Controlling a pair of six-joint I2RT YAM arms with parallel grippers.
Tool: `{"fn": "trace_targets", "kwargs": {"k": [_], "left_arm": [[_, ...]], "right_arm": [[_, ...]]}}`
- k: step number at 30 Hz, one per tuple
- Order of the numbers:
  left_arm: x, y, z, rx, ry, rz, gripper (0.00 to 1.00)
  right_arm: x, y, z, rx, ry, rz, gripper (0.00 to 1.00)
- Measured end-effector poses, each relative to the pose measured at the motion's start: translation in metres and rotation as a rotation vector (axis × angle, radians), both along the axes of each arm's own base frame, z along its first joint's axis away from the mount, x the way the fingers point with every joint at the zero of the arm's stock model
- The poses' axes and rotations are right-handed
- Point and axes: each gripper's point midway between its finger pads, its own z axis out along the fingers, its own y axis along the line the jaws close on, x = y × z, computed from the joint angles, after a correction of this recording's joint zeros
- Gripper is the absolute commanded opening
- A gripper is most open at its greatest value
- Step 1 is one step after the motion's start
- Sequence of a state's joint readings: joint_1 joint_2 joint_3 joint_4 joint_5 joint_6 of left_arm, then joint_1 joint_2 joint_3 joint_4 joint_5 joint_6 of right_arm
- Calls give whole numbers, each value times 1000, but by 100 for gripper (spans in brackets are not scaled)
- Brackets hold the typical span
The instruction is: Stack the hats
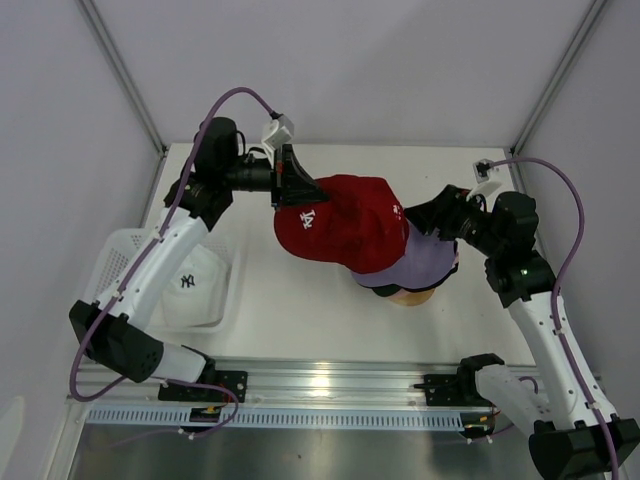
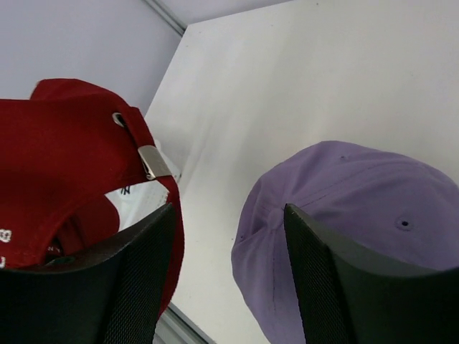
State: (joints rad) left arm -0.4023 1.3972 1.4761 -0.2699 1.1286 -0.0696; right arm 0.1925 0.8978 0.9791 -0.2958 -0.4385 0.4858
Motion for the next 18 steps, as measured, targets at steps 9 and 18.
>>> {"fn": "trace_targets", "kwargs": {"k": [9,18], "left_arm": [[10,-6,-15,16,39,-4,1],[8,-11,-4,-5,-6,-23,1]], "right_arm": [[-9,1,7,2,4,17,66],[-9,14,-12,-44,50,75,45]]}}
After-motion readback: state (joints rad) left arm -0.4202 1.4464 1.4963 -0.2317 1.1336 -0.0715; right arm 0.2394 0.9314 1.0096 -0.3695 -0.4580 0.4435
